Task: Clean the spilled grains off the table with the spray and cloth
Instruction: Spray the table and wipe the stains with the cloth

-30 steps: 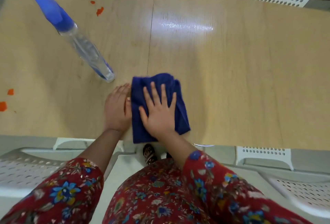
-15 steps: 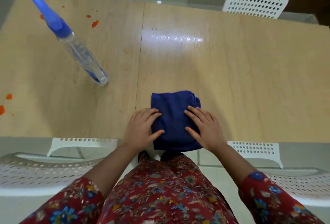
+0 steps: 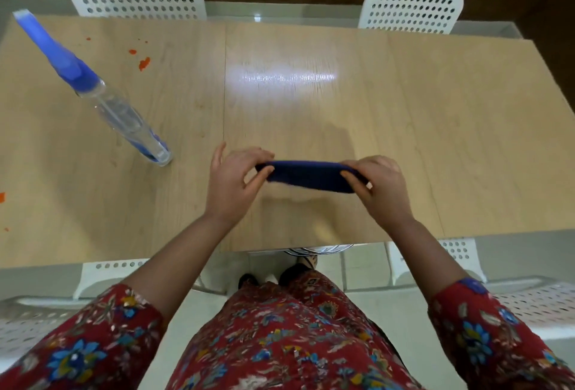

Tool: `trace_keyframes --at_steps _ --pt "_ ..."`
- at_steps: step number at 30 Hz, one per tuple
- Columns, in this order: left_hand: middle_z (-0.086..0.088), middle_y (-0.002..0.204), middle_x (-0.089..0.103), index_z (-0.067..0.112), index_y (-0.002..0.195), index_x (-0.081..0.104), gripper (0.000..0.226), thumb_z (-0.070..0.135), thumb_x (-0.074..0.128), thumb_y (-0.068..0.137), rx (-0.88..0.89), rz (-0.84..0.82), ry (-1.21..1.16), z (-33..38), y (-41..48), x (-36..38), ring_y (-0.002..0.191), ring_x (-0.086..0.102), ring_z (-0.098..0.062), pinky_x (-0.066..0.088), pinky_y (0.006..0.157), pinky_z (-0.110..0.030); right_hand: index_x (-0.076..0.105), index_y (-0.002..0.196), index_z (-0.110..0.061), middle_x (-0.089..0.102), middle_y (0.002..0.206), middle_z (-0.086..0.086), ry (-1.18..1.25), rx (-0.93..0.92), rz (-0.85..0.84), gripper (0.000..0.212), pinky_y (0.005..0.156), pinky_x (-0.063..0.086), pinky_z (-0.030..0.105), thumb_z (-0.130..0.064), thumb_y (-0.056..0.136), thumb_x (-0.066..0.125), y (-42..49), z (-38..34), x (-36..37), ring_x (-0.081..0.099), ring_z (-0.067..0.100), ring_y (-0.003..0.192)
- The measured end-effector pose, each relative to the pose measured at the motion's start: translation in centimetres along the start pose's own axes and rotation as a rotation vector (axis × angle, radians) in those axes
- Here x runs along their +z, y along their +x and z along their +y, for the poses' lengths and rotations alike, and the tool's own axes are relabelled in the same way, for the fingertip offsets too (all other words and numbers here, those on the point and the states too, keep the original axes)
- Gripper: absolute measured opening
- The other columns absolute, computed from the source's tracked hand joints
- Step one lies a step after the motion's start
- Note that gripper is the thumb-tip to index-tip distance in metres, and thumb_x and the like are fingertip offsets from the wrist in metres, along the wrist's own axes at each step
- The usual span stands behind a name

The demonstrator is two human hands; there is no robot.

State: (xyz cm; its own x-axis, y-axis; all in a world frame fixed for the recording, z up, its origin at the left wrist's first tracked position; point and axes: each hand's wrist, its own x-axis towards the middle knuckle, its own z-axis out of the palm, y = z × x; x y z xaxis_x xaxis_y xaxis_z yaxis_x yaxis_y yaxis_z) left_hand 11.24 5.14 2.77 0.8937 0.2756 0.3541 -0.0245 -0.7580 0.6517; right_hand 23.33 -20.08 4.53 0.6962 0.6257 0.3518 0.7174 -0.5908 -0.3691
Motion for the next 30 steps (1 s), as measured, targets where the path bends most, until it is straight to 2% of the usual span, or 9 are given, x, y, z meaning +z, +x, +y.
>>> trace_keyframes --at_steps 3,6,9,11,14,17,24,27,30 --pt "0.006 0.121 0.066 0.017 0.107 0.070 0.021 0.027 0.057 0.093 0.149 0.032 0.120 -1.6 1.0 -0.2 0.120 0.056 -0.012 0.017 0.117 -0.048 0.074 0.087 -0.016 0.065 0.071 -0.005 -0.017 -0.150 0.112 0.022 0.076 0.042 0.035 -0.037 0.086 0.068 -0.1 -0.9 -0.6 0.058 0.020 0.074" --pt "0.006 0.142 0.051 0.023 0.127 0.058 0.037 0.024 0.057 0.090 0.070 -0.120 0.213 -4.7 -1.2 -0.2 0.135 0.043 -0.015 0.014 0.117 -0.047 0.073 0.083 -0.016 0.068 0.076 -0.008 0.159 -0.249 -0.123 0.031 0.070 0.045 0.034 -0.045 0.088 0.065 -2.1 -2.5 0.9 0.058 0.015 0.073" --pt "0.006 0.150 0.041 0.025 0.140 0.045 0.048 0.029 0.045 0.092 -0.153 -0.196 0.289 -7.9 -3.9 -0.9 0.140 0.035 -0.016 0.016 0.117 -0.044 0.073 0.099 -0.016 0.072 0.094 -0.006 0.257 -0.083 -0.146 0.026 0.074 0.049 0.040 -0.030 0.097 0.052 -1.6 -3.5 4.2 0.063 0.017 0.084" --pt "0.004 0.152 0.038 0.023 0.143 0.042 0.050 0.034 0.035 0.094 -0.267 -0.198 0.350 -9.4 -5.3 -1.2 0.141 0.032 -0.018 0.019 0.116 -0.045 0.063 0.125 -0.018 0.065 0.124 -0.003 0.129 0.035 -0.177 0.034 0.093 0.046 0.041 -0.027 0.098 0.045 0.0 -4.0 7.4 0.059 0.019 0.111" --pt "0.003 0.154 0.035 0.022 0.147 0.037 0.053 0.036 0.027 0.096 -0.358 -0.205 0.393 -9.9 -6.5 -0.7 0.144 0.026 -0.017 0.018 0.116 -0.044 0.024 0.153 -0.031 0.022 0.161 -0.006 -0.128 -0.003 -0.435 0.052 0.117 0.019 0.046 -0.039 0.101 0.028 -0.8 -6.0 12.1 0.016 0.021 0.149" --pt "0.003 0.153 0.037 0.022 0.146 0.040 0.054 0.035 0.027 0.096 -0.380 -0.187 0.388 -10.1 -6.5 -0.4 0.143 0.028 -0.016 0.017 0.116 -0.041 0.012 0.155 -0.036 0.008 0.163 -0.011 -0.210 0.100 -0.473 0.054 0.119 0.007 0.053 -0.044 0.102 0.020 -4.3 -4.4 12.0 -0.003 0.016 0.150" --pt "0.007 0.154 0.035 0.024 0.146 0.039 0.052 0.027 0.036 0.095 -0.382 -0.165 0.390 -10.4 -6.6 -0.1 0.143 0.027 -0.014 0.018 0.117 -0.043 0.020 0.154 -0.028 0.013 0.163 -0.003 -0.332 0.589 -0.287 0.059 0.117 0.012 0.056 -0.041 0.097 0.016 3.1 2.6 11.3 0.008 0.031 0.150" --pt "0.008 0.154 0.035 0.024 0.146 0.040 0.051 0.026 0.036 0.095 -0.384 -0.154 0.380 -10.5 -6.7 -0.2 0.143 0.026 -0.013 0.016 0.117 -0.041 0.015 0.155 -0.028 0.016 0.163 0.001 -0.250 0.464 -0.321 0.063 0.118 0.010 0.052 -0.042 0.094 0.007 7.1 -2.8 15.4 0.006 0.032 0.150" --pt "0.007 0.153 0.037 0.024 0.145 0.042 0.051 0.025 0.035 0.094 -0.376 -0.146 0.366 -10.5 -6.6 -0.3 0.142 0.028 -0.012 0.016 0.117 -0.038 0.012 0.154 -0.035 0.009 0.164 -0.002 -0.190 0.165 -0.447 0.054 0.120 0.005 0.050 -0.041 0.101 0.019 2.5 -9.3 16.5 -0.001 0.026 0.151"
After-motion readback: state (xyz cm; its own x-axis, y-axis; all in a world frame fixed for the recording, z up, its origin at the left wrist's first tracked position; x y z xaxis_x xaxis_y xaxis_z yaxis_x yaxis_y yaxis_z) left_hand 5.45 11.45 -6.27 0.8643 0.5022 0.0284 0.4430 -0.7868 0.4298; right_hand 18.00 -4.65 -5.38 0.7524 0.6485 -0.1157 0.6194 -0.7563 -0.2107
